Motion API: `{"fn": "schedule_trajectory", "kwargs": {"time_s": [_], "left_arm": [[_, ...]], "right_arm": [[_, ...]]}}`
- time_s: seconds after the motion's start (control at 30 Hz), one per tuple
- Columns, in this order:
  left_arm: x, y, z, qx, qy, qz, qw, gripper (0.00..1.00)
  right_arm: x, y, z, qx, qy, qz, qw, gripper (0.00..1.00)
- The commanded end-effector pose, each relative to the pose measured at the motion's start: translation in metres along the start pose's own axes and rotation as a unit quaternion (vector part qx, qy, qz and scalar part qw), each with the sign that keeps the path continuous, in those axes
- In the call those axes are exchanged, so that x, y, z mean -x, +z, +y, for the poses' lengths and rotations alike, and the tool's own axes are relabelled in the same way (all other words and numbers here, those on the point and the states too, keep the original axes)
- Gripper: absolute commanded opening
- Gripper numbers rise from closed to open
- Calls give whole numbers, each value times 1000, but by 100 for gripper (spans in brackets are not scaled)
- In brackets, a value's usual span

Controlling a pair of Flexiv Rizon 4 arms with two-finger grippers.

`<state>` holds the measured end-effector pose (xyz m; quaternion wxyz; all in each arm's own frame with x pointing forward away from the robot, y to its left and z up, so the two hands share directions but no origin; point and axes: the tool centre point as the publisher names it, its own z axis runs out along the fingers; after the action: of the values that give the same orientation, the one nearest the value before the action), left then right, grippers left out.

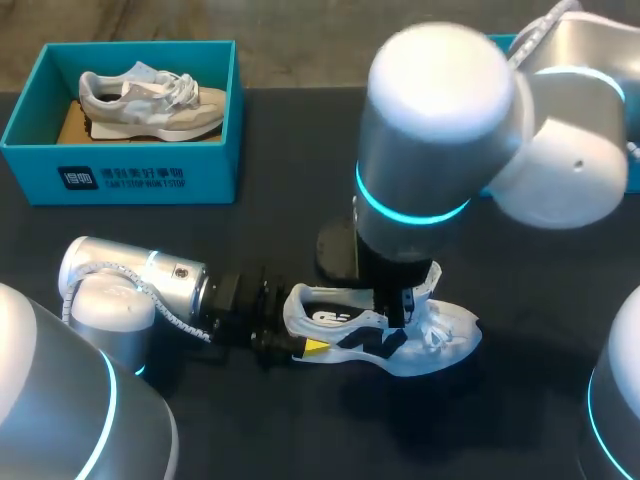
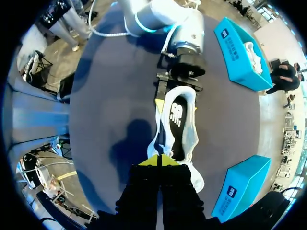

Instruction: Take the shoe out of the shoebox, open the shoe tongue, remove and reinsert the insole, then place the shoe into the shoebox

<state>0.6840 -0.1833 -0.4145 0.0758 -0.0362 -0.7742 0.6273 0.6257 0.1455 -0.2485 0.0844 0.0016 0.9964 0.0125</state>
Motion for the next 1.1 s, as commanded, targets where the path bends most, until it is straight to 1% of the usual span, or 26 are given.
{"fn": "schedule_trajectory", "kwargs": {"time_s": [0.03,0.23,0.27,0.3,0.37,0.4,0.53,0.77,1.1], "left_arm": [[-1,2,5,1,0,0,1000,0],[-1,2,5,1,0,0,1000,0],[-1,2,5,1,0,0,1000,0],[-1,2,5,1,0,0,1000,0],[-1,2,5,1,0,0,1000,0],[-1,2,5,1,0,0,1000,0],[-1,2,5,1,0,0,1000,0],[-1,2,5,1,0,0,1000,0],[-1,2,5,1,0,0,1000,0]], "right_arm": [[1,11,17,-15,1,2,1000,0],[1,11,17,-15,1,2,1000,0],[5,15,23,-17,-13,1,1000,0],[9,19,28,-27,-19,-1,999,0],[15,28,37,-16,-31,2,999,0],[17,32,40,-19,-33,-1,999,0],[23,48,48,-12,-41,-10,999,0],[31,73,49,4,-44,-8,999,0],[37,104,51,10,-56,-9,998,0]]}}
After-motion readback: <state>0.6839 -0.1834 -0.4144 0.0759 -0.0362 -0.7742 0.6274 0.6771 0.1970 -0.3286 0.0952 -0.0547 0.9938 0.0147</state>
